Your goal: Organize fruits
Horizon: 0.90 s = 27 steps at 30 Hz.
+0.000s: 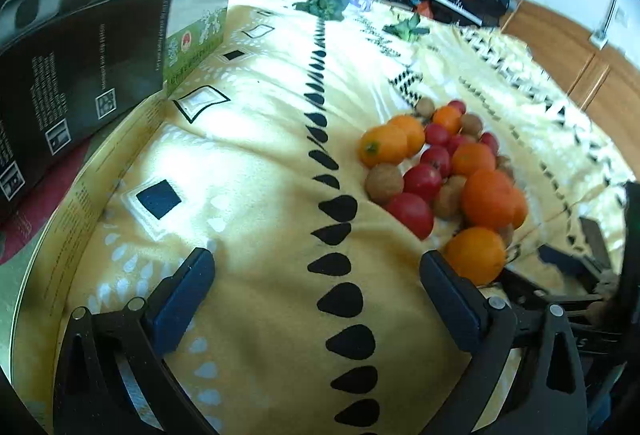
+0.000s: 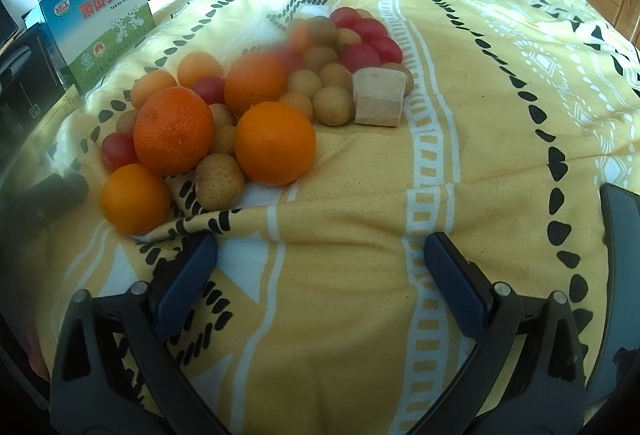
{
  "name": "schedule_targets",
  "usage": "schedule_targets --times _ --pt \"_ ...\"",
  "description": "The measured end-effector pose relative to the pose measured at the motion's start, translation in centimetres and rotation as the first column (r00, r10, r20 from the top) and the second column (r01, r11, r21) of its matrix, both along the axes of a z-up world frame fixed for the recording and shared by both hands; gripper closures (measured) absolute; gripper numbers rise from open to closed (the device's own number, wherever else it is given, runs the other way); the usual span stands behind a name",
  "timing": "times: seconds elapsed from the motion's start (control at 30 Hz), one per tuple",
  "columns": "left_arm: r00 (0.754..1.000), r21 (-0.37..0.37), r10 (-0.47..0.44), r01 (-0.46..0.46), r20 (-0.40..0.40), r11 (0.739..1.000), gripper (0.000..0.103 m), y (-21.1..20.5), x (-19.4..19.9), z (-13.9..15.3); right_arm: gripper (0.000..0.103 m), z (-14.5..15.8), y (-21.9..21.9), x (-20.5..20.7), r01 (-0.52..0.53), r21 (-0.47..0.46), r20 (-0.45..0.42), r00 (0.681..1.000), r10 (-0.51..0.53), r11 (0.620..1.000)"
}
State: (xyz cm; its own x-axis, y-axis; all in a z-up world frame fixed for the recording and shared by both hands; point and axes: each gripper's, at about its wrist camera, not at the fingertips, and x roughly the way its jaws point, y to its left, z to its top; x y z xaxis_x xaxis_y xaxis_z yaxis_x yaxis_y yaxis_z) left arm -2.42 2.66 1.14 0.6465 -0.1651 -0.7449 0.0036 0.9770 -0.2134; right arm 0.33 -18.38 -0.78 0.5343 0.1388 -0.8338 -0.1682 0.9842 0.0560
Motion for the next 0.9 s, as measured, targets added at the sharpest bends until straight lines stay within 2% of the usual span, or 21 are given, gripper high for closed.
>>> schedule_targets --times 0.27,0.5,0.9 --pt "0.999 0.11 -0.001 0.006 -0.044 0.994 0.0 -1.3 0.4 -0.5 0.0 0.0 0.0 0.0 0.0 0.0 0.0 1.0 0.0 1.0" --pt "0.998 0.156 -0.002 0.01 -0.057 0.988 0.0 -1.7 0.4 -0.6 0.0 0.0 0.0 0.0 0.0 0.0 0.0 1.0 0.0 1.0" --pt "0.998 0.19 0.002 0.011 -0.069 0.982 0.0 -2.3 0.6 -0.5 0.0 0.1 0.0 0.1 -0.001 0.004 0.001 1.0 0.001 1.0"
